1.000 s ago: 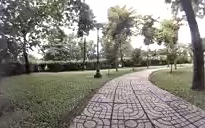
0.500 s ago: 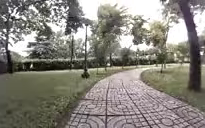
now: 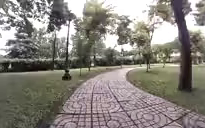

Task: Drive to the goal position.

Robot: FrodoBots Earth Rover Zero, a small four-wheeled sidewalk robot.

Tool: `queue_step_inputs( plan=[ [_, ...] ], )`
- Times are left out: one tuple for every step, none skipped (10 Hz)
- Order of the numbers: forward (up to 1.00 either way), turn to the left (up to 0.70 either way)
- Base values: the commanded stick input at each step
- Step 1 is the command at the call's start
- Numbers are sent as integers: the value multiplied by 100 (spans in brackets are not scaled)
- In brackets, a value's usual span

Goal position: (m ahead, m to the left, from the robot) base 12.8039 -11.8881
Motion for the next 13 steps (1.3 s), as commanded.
queue_step_inputs(
  plan=[
    [100, 0],
    [100, -13],
    [100, 0],
    [100, 0],
    [100, 0],
    [100, 0],
    [100, 0],
    [100, 0],
    [100, 0],
    [100, 0],
    [100, 0],
    [100, 0],
    [100, 0]
  ],
)
